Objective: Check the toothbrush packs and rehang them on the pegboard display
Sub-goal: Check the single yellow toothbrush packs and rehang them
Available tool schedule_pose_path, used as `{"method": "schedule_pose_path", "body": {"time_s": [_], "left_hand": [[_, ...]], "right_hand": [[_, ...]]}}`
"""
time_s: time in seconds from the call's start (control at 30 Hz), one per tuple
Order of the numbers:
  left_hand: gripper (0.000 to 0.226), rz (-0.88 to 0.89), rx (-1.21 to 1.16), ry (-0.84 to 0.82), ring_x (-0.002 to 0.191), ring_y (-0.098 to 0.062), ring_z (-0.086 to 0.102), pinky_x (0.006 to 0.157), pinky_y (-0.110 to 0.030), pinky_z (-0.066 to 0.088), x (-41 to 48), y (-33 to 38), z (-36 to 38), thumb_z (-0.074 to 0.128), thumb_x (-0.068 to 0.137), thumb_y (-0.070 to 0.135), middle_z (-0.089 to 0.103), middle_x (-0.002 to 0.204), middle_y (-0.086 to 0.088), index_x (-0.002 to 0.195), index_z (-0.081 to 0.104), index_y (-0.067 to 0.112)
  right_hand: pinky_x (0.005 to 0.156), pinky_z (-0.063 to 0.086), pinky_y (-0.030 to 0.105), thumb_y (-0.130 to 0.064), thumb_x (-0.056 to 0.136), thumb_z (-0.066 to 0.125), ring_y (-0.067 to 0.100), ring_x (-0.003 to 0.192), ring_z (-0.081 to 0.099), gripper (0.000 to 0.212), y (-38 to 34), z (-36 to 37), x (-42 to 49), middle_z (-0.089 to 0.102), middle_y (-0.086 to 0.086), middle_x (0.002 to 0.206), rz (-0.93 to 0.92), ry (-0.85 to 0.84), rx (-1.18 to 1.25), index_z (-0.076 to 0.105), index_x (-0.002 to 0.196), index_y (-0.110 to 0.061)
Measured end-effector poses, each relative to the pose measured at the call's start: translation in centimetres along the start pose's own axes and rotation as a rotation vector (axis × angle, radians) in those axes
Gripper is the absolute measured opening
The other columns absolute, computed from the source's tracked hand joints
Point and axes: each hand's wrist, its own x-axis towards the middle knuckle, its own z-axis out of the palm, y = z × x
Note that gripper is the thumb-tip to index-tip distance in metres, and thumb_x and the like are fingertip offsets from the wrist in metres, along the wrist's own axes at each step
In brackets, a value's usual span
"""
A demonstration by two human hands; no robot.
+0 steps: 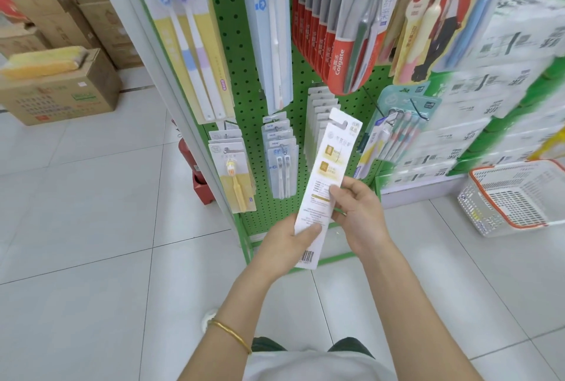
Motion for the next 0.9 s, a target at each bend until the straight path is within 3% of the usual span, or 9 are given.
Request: {"method": "schedule_pose_path", "body": {"time_s": [0.1,0.23,0.37,0.5,0.57,0.63,0.73,0.8,0.9], "left_hand": [[0.021,0.017,-0.016,0.113,0.093,-0.018,0.066,0.086,-0.039,0.052,0.4,0.8,-0.8,0.052,0.096,0.035,0.070,0.100,0.000,0.107,0.064,0.021],[0.018,0.103,-0.184,0.337,0.091,-0.017,0.066,0.079,-0.036,0.053,1.2,2.9,-2.6,0.053,0.096,0.030,0.068,0.100,-0.001,0.105,0.057,0.015],[0.006,0.184,-0.333,0.522,0.072,-0.010,0.063,0.067,-0.032,0.055,1.2,4.2,-4.2,0.057,0.095,0.021,0.065,0.085,0.001,0.090,0.054,0.023],[0.008,0.162,-0.527,0.470,0.074,-0.014,0.067,0.064,-0.033,0.055,0.7,3.9,-5.0,0.056,0.095,0.016,0.069,0.087,-0.004,0.100,0.060,0.010],[0.011,0.173,-0.618,0.383,0.076,-0.014,0.065,0.066,-0.030,0.054,0.3,3.5,-5.3,0.053,0.096,0.015,0.067,0.087,-0.003,0.101,0.061,0.010],[0.013,0.193,-0.704,0.291,0.073,-0.013,0.061,0.063,-0.026,0.052,-0.2,3.1,-5.6,0.048,0.098,0.013,0.064,0.082,0.001,0.099,0.060,0.012],[0.017,0.180,-0.808,0.216,0.071,-0.013,0.054,0.059,-0.023,0.049,-0.6,2.5,-6.4,0.042,0.100,0.013,0.057,0.077,0.001,0.105,0.059,0.013],[0.022,0.173,-0.842,0.200,0.077,-0.015,0.050,0.066,-0.026,0.045,-0.6,2.2,-7.1,0.042,0.099,0.014,0.053,0.081,-0.002,0.114,0.059,0.014],[0.020,0.151,-0.846,0.242,0.080,-0.016,0.051,0.068,-0.027,0.043,-0.7,2.3,-7.8,0.048,0.095,0.018,0.055,0.081,-0.002,0.110,0.060,0.014]], "right_hand": [[0.058,0.053,0.027,0.001,0.088,0.058,0.014,0.067,0.067,0.014,0.1,0.1,-0.2,0.070,0.002,0.075,-0.017,-0.092,-0.050,0.063,0.097,-0.008],[0.063,0.054,0.029,0.002,0.085,0.061,0.018,0.070,0.067,0.014,0.9,0.4,-0.7,0.070,0.008,0.079,0.040,-0.286,-0.123,0.066,0.096,-0.006],[0.064,0.053,0.028,0.001,0.083,0.064,0.019,0.072,0.068,0.011,1.3,0.8,-0.9,0.071,0.008,0.081,0.107,-0.388,-0.179,0.067,0.090,-0.006],[0.066,0.053,0.026,-0.002,0.080,0.069,0.021,0.076,0.066,0.009,1.7,1.1,-0.7,0.071,0.006,0.084,0.149,-0.455,-0.165,0.061,0.083,-0.006],[0.070,0.054,0.030,-0.020,0.071,0.081,0.024,0.081,0.064,0.030,2.1,1.3,-0.8,0.069,0.011,0.090,0.243,-0.531,-0.065,0.059,0.086,-0.007],[0.085,0.052,0.044,-0.034,0.060,0.088,0.032,0.095,0.061,0.056,2.7,1.6,-0.7,0.064,0.022,0.107,0.350,-0.615,0.054,0.057,0.097,-0.006],[0.104,0.038,0.056,-0.037,0.063,0.087,0.040,0.116,0.054,0.073,3.7,2.2,-0.8,0.054,0.029,0.128,0.379,-0.762,0.151,0.053,0.118,-0.002],[0.104,0.038,0.057,-0.037,0.063,0.086,0.038,0.115,0.055,0.085,3.8,3.0,-0.8,0.054,0.029,0.129,0.369,-0.815,0.111,0.048,0.128,0.003],[0.099,0.043,0.058,-0.037,0.064,0.085,0.034,0.103,0.061,0.079,3.3,4.6,-0.9,0.062,0.023,0.117,0.317,-0.826,-0.004,0.054,0.124,0.003]]}}
